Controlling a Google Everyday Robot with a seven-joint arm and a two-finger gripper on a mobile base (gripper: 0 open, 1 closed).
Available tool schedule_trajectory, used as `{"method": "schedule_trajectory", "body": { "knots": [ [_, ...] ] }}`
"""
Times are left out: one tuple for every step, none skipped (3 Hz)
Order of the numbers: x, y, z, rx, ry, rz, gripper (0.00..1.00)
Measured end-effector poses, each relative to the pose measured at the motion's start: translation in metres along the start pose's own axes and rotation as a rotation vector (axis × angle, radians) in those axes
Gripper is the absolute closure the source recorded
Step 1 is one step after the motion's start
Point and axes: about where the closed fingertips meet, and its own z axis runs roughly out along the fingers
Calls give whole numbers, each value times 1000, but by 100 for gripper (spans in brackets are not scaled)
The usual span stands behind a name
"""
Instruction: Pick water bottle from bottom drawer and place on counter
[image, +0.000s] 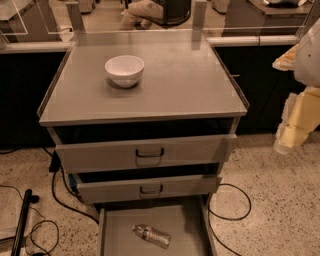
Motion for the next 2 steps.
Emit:
{"method": "schedule_trajectory", "body": {
  "knots": [
    [0,0,0,0,0,0,0],
    [-3,6,11,-28,-19,6,0]
  ]
}}
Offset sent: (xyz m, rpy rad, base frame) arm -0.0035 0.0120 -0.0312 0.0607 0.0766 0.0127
